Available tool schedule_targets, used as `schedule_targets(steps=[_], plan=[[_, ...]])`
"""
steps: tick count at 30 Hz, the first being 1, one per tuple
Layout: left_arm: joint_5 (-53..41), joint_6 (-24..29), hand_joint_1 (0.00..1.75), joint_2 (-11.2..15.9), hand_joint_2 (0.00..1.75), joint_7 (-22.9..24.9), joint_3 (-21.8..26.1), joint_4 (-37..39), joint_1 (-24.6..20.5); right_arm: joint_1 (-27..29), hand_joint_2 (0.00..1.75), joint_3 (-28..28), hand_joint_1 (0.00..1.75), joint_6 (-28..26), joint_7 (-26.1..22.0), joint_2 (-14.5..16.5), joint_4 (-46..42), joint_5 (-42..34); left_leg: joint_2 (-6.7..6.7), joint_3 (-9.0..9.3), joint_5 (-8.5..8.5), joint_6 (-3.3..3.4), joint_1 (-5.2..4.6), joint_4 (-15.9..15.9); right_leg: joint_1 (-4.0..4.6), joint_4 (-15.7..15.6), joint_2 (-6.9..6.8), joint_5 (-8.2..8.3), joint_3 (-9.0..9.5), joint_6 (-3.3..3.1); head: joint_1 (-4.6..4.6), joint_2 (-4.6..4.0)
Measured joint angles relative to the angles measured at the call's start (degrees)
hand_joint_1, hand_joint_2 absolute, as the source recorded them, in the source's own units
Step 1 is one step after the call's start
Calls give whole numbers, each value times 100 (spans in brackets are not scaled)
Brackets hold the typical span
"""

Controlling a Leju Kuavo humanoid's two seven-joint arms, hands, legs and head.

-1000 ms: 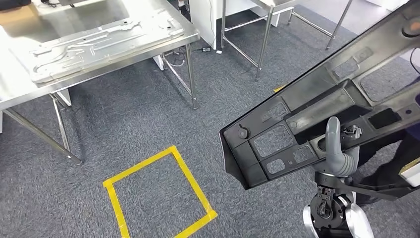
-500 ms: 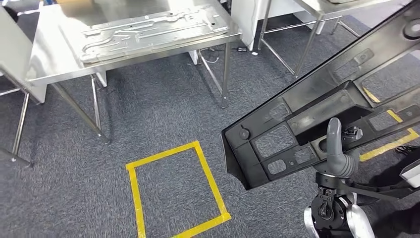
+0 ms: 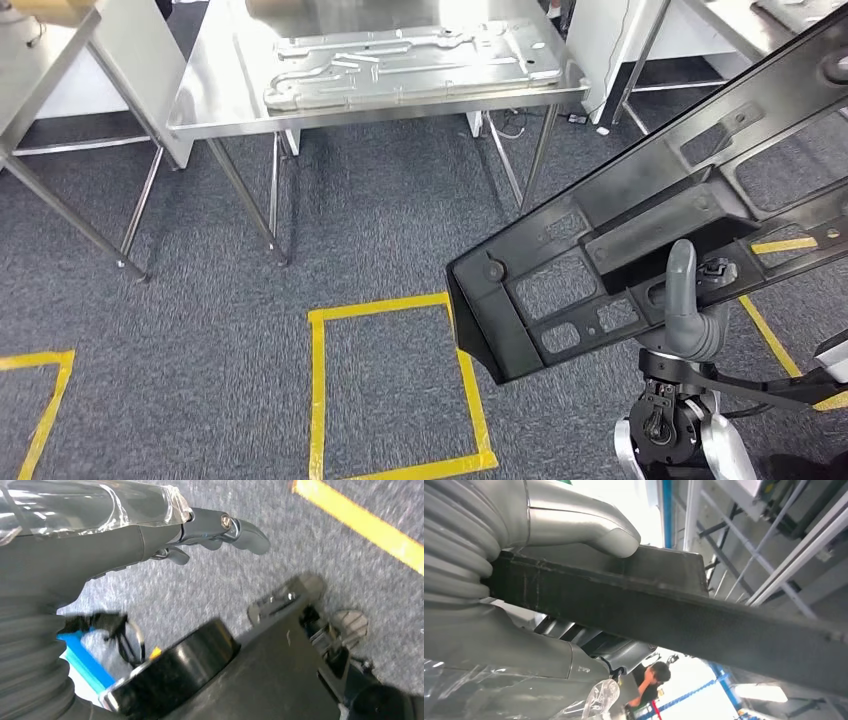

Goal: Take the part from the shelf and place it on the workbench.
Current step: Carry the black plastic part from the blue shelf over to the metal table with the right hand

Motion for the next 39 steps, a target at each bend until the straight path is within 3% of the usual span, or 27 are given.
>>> schedule_targets(steps=[2, 4, 6, 7, 9, 12, 13, 16, 18, 21, 22, 23, 24, 26, 27, 28, 31, 33, 34, 36, 37, 38, 39], plan=[[-2, -16, 0, 3, 175, -4, -1, -1, -1, 6, 175, -5, 175, 53, -40, 7, 0, -53, 220, -69, -80, -46, -17, 175, -8, -44, -79, 7, 36, -32, -5, -1], [-9, -55, 0, 4, 175, -16, -3, -2, -6, 23, 175, -13, 175, 79, -60, 9, 1, -71, 448, -121, 23, 39, -27, 303, 25, -50, -123, 3, 55, -23, -6, -1], [-14, -93, 0, 7, 175, -37, -4, -4, -7, 35, 175, -22, 175, 92, -67, 9, 1, -73, 463, -105, 178, 169, -9, 225, 63, -48, -159, 8, 38, -14, -3, -1], [-14, -104, 0, 9, 175, -50, -5, -4, -8, 38, 175, -26, 175, 97, -69, 9, 1, -72, 465, -89, 158, 189, -5, 188, 74, -56, -174, 15, 25, -16, -4, -1], [-14, -110, 0, 10, 175, -72, -8, -4, -9, 44, 175, -32, 175, 99, -70, 9, 1, -71, 467, -51, 99, 119, 13, 79, 93, -53, -192, 13, 3, -21, -3, -1], [-15, -127, 0, 10, 175, -86, -18, -4, -3, 43, 175, -35, 175, 99, -71, 9, 0, -63, 465, 8, 26, -60, 48, -55, 113, -50, -205, 17, -17, -35, -3, -1], [-15, -136, 0, 13, 175, -87, -22, -4, -1, 45, 175, -36, 175, 98, -71, 10, 0, -58, 466, -6, 19, -64, 42, -63, 102, -53, -211, 46, -9, -25, -4, -1], [-14, -166, 0, 20, 175, -97, -27, -4, -4, 45, 175, -37, 175, 95, -70, 11, -1, -31, 471, 79, -1, 116, 49, -170, 77, 59, -243, 111, -20, 62, -8, -1], [-13, -188, 0, 19, 175, -105, -28, -4, -6, 25, 175, -38, 175, 92, -72, 11, -3, -7, 478, 207, -4, 173, 79, -225, 63, 524, -281, -146, -237, 114, -7, -1], [-11, -202, 0, 19, 175, -108, -29, -4, 10, 37, 175, -40, 175, 78, -73, 11, -2, 19, 498, 256, -35, 147, 109, -223, -9, 1783, -314, -707, -896, 223, -6, -1], [-11, -203, 0, 19, 175, -108, -29, -4, 19, 47, 175, -40, 175, 73, -73, 11, -2, 30, 502, 277, -58, 118, 132, -219, -41, 1972, -319, -741, -1017, 265, -5, -1], [-11, -203, 0, 19, 175, -108, -30, -4, 28, 53, 175, -40, 175, 67, -73, 11, -2, 39, 502, 312, -89, 76, 166, -215, -77, 1888, -324, -644, -999, 303, -6, -1], [-11, -204, 0, 19, 175, -109, -31, -4, 34, 56, 175, -40, 175, 61, -73, 11, -2, 46, 498, 358, -128, 24, 206, -209, -114, 1565, -327, -441, -854, 342, -5, -1], [-10, -205, 0, 20, 175, -110, -32, -4, 36, 58, 175, -39, 175, 48, -73, 11, -1, 54, 492, 457, -223, -102, 273, -199, -180, 604, -324, 5, -397, 418, 1, -1], [-10, -205, 0, 21, 175, -113, -32, -4, 31, 58, 175, -38, 175, 39, -74, 11, -1, 56, 491, 487, -260, -163, 292, -208, -178, 245, -323, 70, -227, 420, 6, 0], [-9, -205, 0, 20, 175, -114, -32, -4, 25, 63, 175, -38, 175, 28, -71, 11, 0, 57, 493, 518, -285, -220, 305, -246, -163, 18, -320, 81, -124, 390, 12, 0], [-7, -205, 0, 14, 175, -118, -34, -4, 19, 86, 175, -39, 175, 9, -68, 12, -1, 61, 526, 617, -224, -340, 331, -243, -119, -218, -335, 22, 91, 170, 24, -1], [-3, -204, 0, 14, 175, -119, -36, -4, 5, 83, 175, -40, 175, 9, -72, 12, -1, 63, 605, 363, -217, -349, 324, 304, -134, -344, -361, -6, 315, 65, 23, -2], [-1, -204, 0, 14, 175, -120, -36, -4, -1, 84, 175, -41, 175, 9, -72, 13, -1, 64, 646, 77, -293, -340, 311, 766, -137, -395, -374, -46, 418, 36, 23, -3], [13, -203, 0, 15, 175, -129, -32, -5, 0, 90, 175, -40, 175, 7, -69, 14, 0, 64, 667, -532, -623, -335, 279, 1597, -138, -445, -395, -166, 604, 10, 26, -3], [20, -203, 0, 15, 175, -134, -29, -5, -4, 95, 175, -39, 175, 4, -68, 14, 0, 64, 669, -736, -802, -333, 271, 1767, -142, -457, -399, -240, 706, 17, 27, -3], [28, -203, 0, 16, 175, -138, -27, -6, -7, 97, 175, -37, 175, 2, -67, 14, 0, 64, 675, -830, -902, -333, 268, 1718, -152, -465, -400, -317, 814, 34, 30, -3], [33, -203, 0, 16, 175, -136, -26, -7, -10, 97, 175, -37, 175, -2, -68, 14, 1, 64, 689, -824, -858, -338, 270, 1468, -171, -475, -397, -396, 930, 62, 32, -3]])
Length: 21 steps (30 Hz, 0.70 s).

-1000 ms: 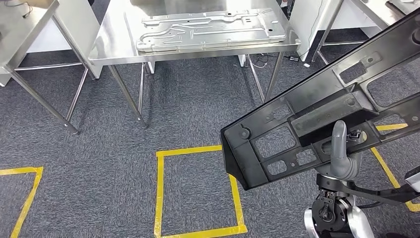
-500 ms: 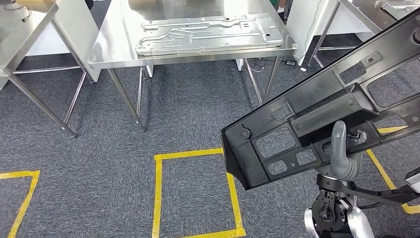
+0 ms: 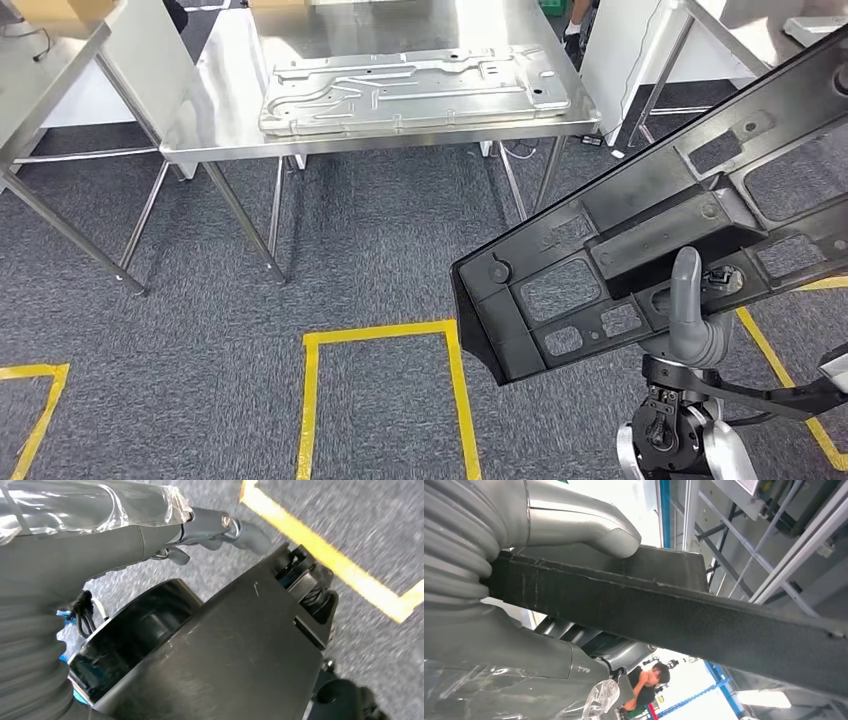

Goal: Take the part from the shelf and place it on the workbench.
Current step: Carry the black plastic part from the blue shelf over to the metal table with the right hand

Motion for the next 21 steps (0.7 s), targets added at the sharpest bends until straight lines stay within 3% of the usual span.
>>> schedule_targets(steps=[1, 2, 4, 5, 6, 7, 8, 9, 10, 12, 13, 14, 15, 16, 19, 20, 21], plan=[[7, 1, 0, 0, 175, 6, -1, 0, 7, 0, 175, 1, 175, -2, 0, 0, 1, 1, 28, 78, 216, -16, 7, -396, -23, -15, 5, -80, 115, 38, 2, 0], [17, 1, 0, -5, 175, 13, -1, -1, 20, -1, 175, 1, 175, -4, -1, 0, 2, 0, 81, 165, 551, -36, 14, -844, -37, -30, 19, -157, 227, 87, 4, 0], [32, -1, 0, -16, 175, 22, -2, -5, 15, 0, 175, 1, 175, -5, -1, 0, 2, 0, 222, 325, 1041, -12, -1, -1416, -35, -146, 48, -331, 431, 193, 8, 1], [32, 0, 0, -21, 175, 25, -3, -8, 3, -1, 175, 1, 175, -5, -2, 2, 1, 0, 251, 363, 1084, 37, -8, -1518, -36, -216, 59, -374, 548, 252, 4, 1], [29, 2, 0, -20, 175, 26, -2, -11, -18, -4, 175, 1, 175, -4, -3, 5, -2, 1, 240, 428, 1015, 98, -26, -1508, -44, -262, 60, -379, 656, 303, 4, 1], [27, 5, 0, -17, 175, 27, -2, -13, -24, -18, 175, 1, 175, -4, -3, 7, -3, 1, 185, 489, 979, 159, -40, -1507, -59, -216, 50, -365, 732, 342, 11, 1], [27, 7, 0, -14, 175, 28, -2, -13, -19, -28, 175, 3, 175, -4, -1, 11, -3, 1, 137, 550, 989, 218, -55, -1502, -71, 23, 40, -353, 701, 357, 15, 1], [29, 9, 0, -10, 175, 28, -2, -13, -9, -33, 175, 5, 175, -4, -2, 16, -2, 1, 109, 627, 1012, 277, -88, -1485, -61, 436, 29, -411, 520, 347, 26, 1], [33, 10, 0, -8, 175, 28, -3, -13, 10, -35, 175, 7, 175, -7, -1, 20, -1, 1, 93, 686, 1029, 337, -119, -1482, -35, 974, 19, -549, 216, 324, 32, 1], [36, 9, 0, -4, 175, 30, -3, -13, 39, -12, 175, 8, 175, -14, -4, 27, 1, 1, 86, 810, 954, 426, -189, -1482, 51, 1998, 15, -1000, -549, 260, 32, 0], [37, 9, 0, -4, 175, 31, -3, -13, 51, -3, 175, 8, 175, -17, -3, 28, 2, 1, 75, 881, 891, 454, -226, -1482, 98, 2256, 15, -1239, -863, 215, 31, 0], [38, 10, 0, -4, 175, 34, -3, -13, 62, 5, 175, 9, 175, -20, -3, 30, 2, 1, 62, 964, 821, 475, -263, -1483, 145, 2301, 15, -1402, -1089, 160, 31, 0], [39, 12, 0, -4, 175, 39, -3, -13, 71, 10, 175, 9, 175, -21, -3, 32, 2, 1, 47, 1058, 746, 489, -300, -1486, 198, 2153, 16, -1427, -1225, 89, 31, 0], [42, 14, 0, -4, 175, 43, -3, -13, 78, 12, 175, 10, 175, -22, -4, 33, 2, 1, 34, 1160, 673, 500, -335, -1495, 256, 1845, 16, -1245, -1284, 1, 32, 0], [49, 17, 0, -17, 175, 51, -4, -13, 91, 19, 175, 10, 175, -26, -9, 36, 1, -3, -21, 1409, 472, 515, -408, -1600, 451, 722, 60, 13, -1275, -271, 25, 1], [50, 17, 0, -22, 175, 51, -4, -13, 90, 24, 175, 9, 175, -30, -10, 38, -1, -4, -39, 1502, 437, 519, -429, -1638, 482, 508, 93, 244, -1234, -309, 21, 1], [51, 17, 0, -20, 175, 52, -5, -13, 87, 23, 175, 7, 175, -34, -13, 39, -2, -5, -56, 1578, 420, 517, -453, -1640, 488, 412, 120, 263, -1177, -317, 19, 1]])
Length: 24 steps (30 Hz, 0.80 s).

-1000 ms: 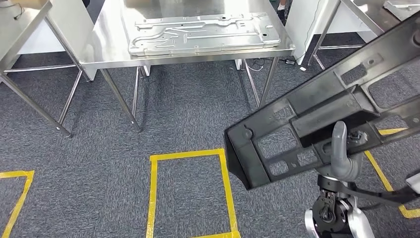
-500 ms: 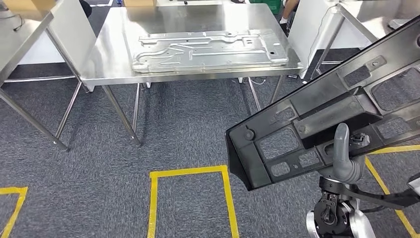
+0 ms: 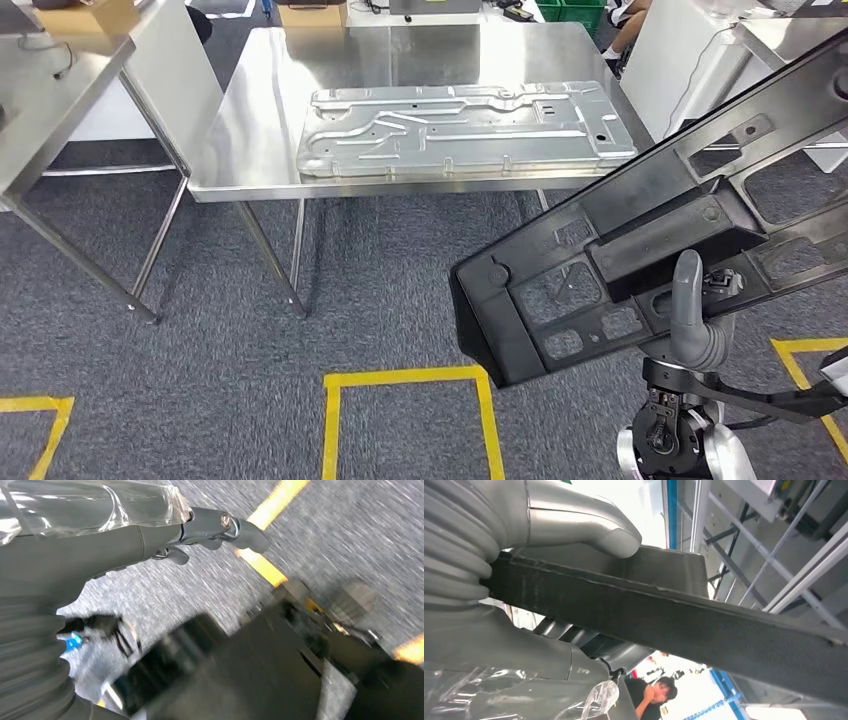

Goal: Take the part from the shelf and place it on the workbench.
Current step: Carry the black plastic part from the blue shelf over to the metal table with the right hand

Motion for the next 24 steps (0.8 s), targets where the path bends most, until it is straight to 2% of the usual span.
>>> schedule_targets(steps=[1, 2, 3, 5, 6, 7, 8, 9, 10, 11, 13, 14, 15, 16, 17, 18, 19, 20, 21, 22, 23, 24], plan=[[4, 2, 0, 8, 175, -1, 0, 0, -4, -4, 175, 0, 175, -3, 1, 3, -1, 0, 6, 31, -9, -3, -19, 74, -28, -37, -8, 6, 95, 3, -2, -1], [8, 3, 0, 14, 175, -2, 0, 0, -4, -5, 175, 1, 175, -5, -2, 6, -1, -1, 18, -15, 28, -23, -28, 299, -53, -57, -39, 53, 187, 6, -6, -1], [11, 4, 0, 21, 175, -2, 0, 0, -4, -3, 175, 2, 175, -6, -3, 9, 0, -2, 30, -193, 36, -65, -20, 666, -75, -58, -82, 94, 281, -4, -9, 0], [20, 5, 0, 27, 175, -7, 3, 0, -4, 8, 175, 9, 175, -6, -1, 13, 1, -3, 53, -777, -103, -172, 25, 1620, -107, -60, -136, 109, 460, -21, -17, 0], [25, 5, 0, 32, 175, -10, 7, 0, -13, 14, 175, 11, 175, -7, 1, 13, 2, -5, 55, -1093, -303, -214, 54, 1997, -120, -63, -146, 28, 548, -20, -15, 0], [27, 5, 0, 37, 175, -13, 11, 0, -27, 15, 175, 15, 175, -6, 1, 14, 2, -4, 58, -1349, -583, -245, 76, 2196, -135, -67, -148, -57, 644, -12, -17, -1], [28, 5, 0, 41, 175, -15, 15, 0, -42, 17, 175, 18, 175, -6, 1, 14, 3, -5, 62, -1524, -859, -261, 88, 2205, -148, -73, -147, -155, 760, 1, -16, -1], [26, 6, 0, 42, 175, -14, 18, 0, -54, 19, 175, 19, 175, -7, 1, 15, 3, -7, 65, -1618, -1030, -259, 94, 2045, -158, -86, -145, -256, 894, 11, -15, -1], [25, 7, 0, 42, 175, -14, 20, 0, -56, 19, 175, 21, 175, -6, 1, 15, 3, -7, 67, -1662, -985, -241, 94, 1748, -162, -112, -141, -360, 1046, 25, -14, -1], [27, 7, 0, 45, 175, -14, 22, 0, -51, 21, 175, 22, 175, -6, -2, 15, 5, -9, 70, -1675, -610, -204, 85, 1352, -164, -158, -135, -458, 1191, 37, -12, -1], [40, 8, 0, 58, 175, -13, 27, -1, -36, 21, 175, 24, 175, -6, -9, 15, 18, -18, 80, -1650, 617, -116, 28, 499, -160, -269, -94, -637, 1450, 81, -10, 1], [48, 8, 0, 64, 175, -13, 30, -3, -38, 23, 175, 25, 175, -6, -12, 16, 25, -25, 74, -1603, 1059, -82, -2, 220, -158, -356, -69, -703, 1590, 105, -11, 1], [53, 8, 0, 67, 175, -10, 32, -4, -48, 17, 175, 26, 175, -5, -15, 18, 29, -32, 66, -1533, 1246, -53, -17, 63, -152, -365, -43, -719, 1692, 131, -13, 2], [53, 8, 0, 64, 175, -8, 33, -8, -63, 4, 175, 27, 175, -4, -18, 20, 27, -37, 55, -1422, 1199, -23, -4, 52, -146, -242, -26, -682, 1698, 151, -17, 2], [47, 8, 0, 65, 175, -5, 32, -10, -73, -9, 175, 28, 175, -2, -22, 24, 24, -42, 51, -1316, 1127, 6, 15, 58, -142, 58, -33, -579, 1612, 176, -19, 1], [42, 13, 0, 68, 175, -2, 31, -11, -75, -23, 175, 30, 175, 4, -31, 27, 21, -42, 64, -1205, 1054, 45, 38, 68, -143, 535, -46, -468, 1370, 207, -19, 0], [36, 19, 0, 73, 175, 0, 30, -13, -74, -30, 175, 31, 175, 8, -38, 29, 19, -43, 76, -1092, 960, 78, 52, 83, -149, 1074, -62, -429, 1040, 244, -20, -1], [30, 26, 0, 79, 175, 2, 29, -13, -64, -25, 175, 31, 175, 12, -43, 31, 19, -45, 83, -989, 851, 101, 55, 83, -165, 1555, -82, -515, 685, 284, -18, -2], [26, 33, 0, 82, 175, 3, 28, -13, -52, -19, 175, 30, 175, 14, -49, 31, 20, -46, 85, -873, 734, 115, 60, 84, -182, 1903, -86, -738, 329, 320, -21, -3], [20, 36, 0, 84, 175, 3, 26, -13, -35, -14, 175, 28, 175, 13, -50, 32, 20, -48, 75, -748, 615, 117, 65, 84, -199, 2089, -88, -1051, 24, 350, -22, -3], [14, 38, 0, 84, 175, 3, 24, -13, -12, -9, 175, 28, 175, 13, -51, 32, 21, -49, 60, -611, 494, 115, 74, 83, -212, 2109, -90, -1365, -211, 371, -22, -3], [9, 39, 0, 84, 175, 3, 21, -13, 8, -7, 175, 29, 175, 13, -52, 33, 21, -49, 45, -467, 373, 106, 85, 81, -220, 1983, -92, -1574, -373, 385, -23, -2]])
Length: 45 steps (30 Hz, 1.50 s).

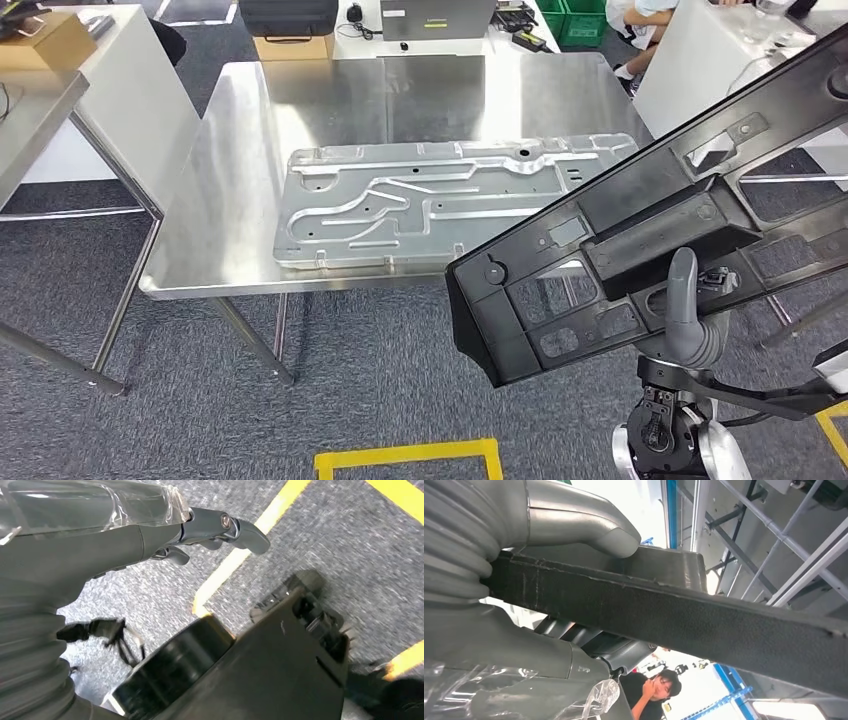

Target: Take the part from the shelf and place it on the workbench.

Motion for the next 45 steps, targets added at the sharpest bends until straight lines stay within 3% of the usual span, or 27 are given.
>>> schedule_targets(steps=[1, 2, 5, 6, 8, 10, 11, 12, 14, 15, 16, 17, 18, 20, 21, 22, 25, 26, 29, 30, 31, 33, 35, 36, 39, 41, 45], plan=[[-4, 1, 0, 0, 175, 0, -3, 0, 16, 1, 175, 0, 175, 0, -2, 0, 0, 0, -16, 152, -123, -14, 13, -4, -4, -247, -2, -12, -107, 5, 0, 1], [-8, 2, 0, 0, 175, -1, -7, 0, 31, 4, 175, 0, 175, 0, -3, -1, 2, 0, -27, 301, -248, -31, 25, -18, -4, -604, -7, 281, -175, -1, 0, 1], [-10, 4, 0, -1, 175, 0, -21, 0, 54, 25, 175, -2, 175, -1, -7, -2, 21, -3, -51, 693, -582, -110, 22, -150, 26, -1818, -25, 1989, -248, -83, 2, 3], [-11, 7, 0, -1, 175, 0, -24, 0, 55, 38, 175, -5, 175, -1, -9, -2, 27, -3, -55, 819, -630, -139, 10, -187, 34, -2027, -17, 2264, -212, -119, 1, 3], [-13, 16, 0, 0, 175, -1, -27, 0, 31, 47, 175, -13, 175, -1, -12, -1, 29, -3, -46, 802, -520, -188, 1, 162, 18, -2110, -5, 2293, -34, -183, -4, 4], [-12, 27, 0, 2, 175, -2, -28, 0, -2, 36, 175, -17, 175, 0, -11, 0, 28, -1, -16, 341, -304, -242, 9, 1117, -6, -2123, -27, 2224, 195, -245, -6, 4], [-11, 33, 0, 2, 175, -2, -28, 0, -8, 35, 175, -18, 175, 0, -9, 0, 30, -1, -2, 25, -344, -277, 22, 1602, -10, -2122, -39, 2165, 319, -270, -5, 4], [-6, 37, 0, 2, 175, -5, -27, 0, -7, 39, 175, -18, 175, 0, -8, 0, 31, -1, 6, -273, -515, -309, 33, 1948, -5, -2117, -44, 2052, 444, -288, -6, 4], [4, 43, 0, 2, 175, -11, -23, -1, -17, 47, 175, -17, 175, -1, -4, 0, 33, -2, 13, -728, -1138, -353, 56, 2181, -1, -2115, -32, 1820, 713, -294, -6, 4], [10, 49, 0, 2, 175, -11, -21, -2, -25, 50, 175, -17, 175, -8, -3, 0, 33, -1, 15, -851, -1416, -359, 61, 2067, -1, -2114, -22, 1704, 862, -288, -7, 4], [14, 61, 0, 2, 175, -4, -20, -2, -34, 51, 175, -17, 175, -26, -1, 0, 33, 8, 17, -917, -1553, -354, 64, 1836, -1, -2114, -8, 1586, 1017, -280, -6, 4], [21, 90, 0, 2, 175, 17, -19, -2, -35, 52, 175, -18, 175, -64, 16, 0, 33, 24, 17, -948, -1437, -337, 64, 1497, 0, -2115, 4, 1469, 1179, -270, -5, 4], [31, 133, 0, 2, 175, 44, -17, -2, -23, 55, 175, -19, 175, -118, 47, 0, 33, 50, 17, -964, -953, -312, 61, 1064, 1, -2128, 18, 1359, 1315, -257, -3, 4], [67, 241, 0, -2, 175, 133, -15, -2, -4, 59, 175, -15, 175, -281, 203, -5, 48, 142, 18, -980, 298, -223, 40, 305, 14, -2086, 59, 1199, 1494, -214, 0, 4], [86, 284, 0, -6, 175, 176, -14, -3, -1, 57, 175, -13, 175, -363, 308, -8, 56, 191, 18, -975, 711, -180, 23, 112, 19, -2061, 76, 1157, 1518, -192, 1, 4], [99, 322, 0, -11, 175, 222, -13, -5, -14, 45, 175, -8, 175, -446, 440, -11, 65, 243, 17, -963, 815, -138, 6, 59, 22, -2027, 88, 1132, 1534, -168, 0, 4], [106, 374, 0, -27, 175, 316, -10, -10, -74, -68, 175, 27, 175, -624, 802, -13, 81, 383, 11, -860, 626, -29, 21, 88, -1, -1780, 42, 957, 1451, -81, -1, 3], [107, 378, 0, -28, 175, 338, -10, -11, -84, -132, 175, 49, 175, -683, 904, -16, 91, 432, 9, -815, 571, 3, 35, 85, -14, -1446, 18, 808, 1277, -35, -1, 3], [105, 382, 0, -20, 175, 400, -9, -11, -70, -320, 175, 135, 175, -979, 1300, -37, 203, 628, -12, -679, 417, 30, 40, 92, -63, -84, -11, 397, 399, 78, 1, 2], [102, 374, 0, -20, 175, 418, -10, -11, -63, -397, 175, 168, 175, -1152, 1480, -46, 268, 726, -25, -623, 365, 27, 40, 94, -73, 103, -12, 458, 191, 88, 1, 2], [98, 365, 0, -20, 175, 440, -12, -11, -57, -492, 175, 208, 175, -1440, 1724, -63, 345, 892, -40, -562, 315, 21, 41, 97, -78, 49, -12, 651, 88, 83, 1, 2], [87, 346, 0, -22, 175, 484, -16, -11, -56, -745, 175, 273, 175, -2190, 2328, -108, 515, 1518, -68, -440, 227, -2, 43, 92, -62, -714, -11, 1369, 175, 17, 1, 3], [81, 334, 0, -29, 175, 507, -20, -11, -67, -1031, 175, 299, 175, -2779, 3131, -156, 722, 2747, -82, -381, 175, -40, 38, 76, -16, -1458, -7, 1886, 363, -71, -7, 4], [80, 331, 0, -30, 175, 508, -21, -11, -75, -1188, 175, 297, 175, -2893, 3580, -169, 842, 3497, -80, -385, 163, -51, 33, 82, 1, -1642, -5, 1980, 408, -87, -12, 4], [79, 326, 0, -31, 175, 521, -23, -11, -95, -1665, 175, 285, 175, -2941, 4822, -228, 1286, 5350, -57, -454, 215, -73, 30, 109, 10, -1799, 5, 1994, 418, -57, -22, 6], [73, 323, 0, -33, 175, 525, -25, -11, -99, -1884, 175, 289, 175, -2940, 5212, -298, 1578, 5694, -44, -517, 328, -104, 30, 89, 9, -1851, 8, 2035, 396, -75, -27, 5], [31, 301, 0, -32, 175, 585, -27, -11, -87, -2222, 175, 356, 175, -2929, 5447, -406, 2168, 5576, -41, -503, 453, -119, 32, 57, -7, -1935, 11, 2105, 429, -102, -41, 5]])
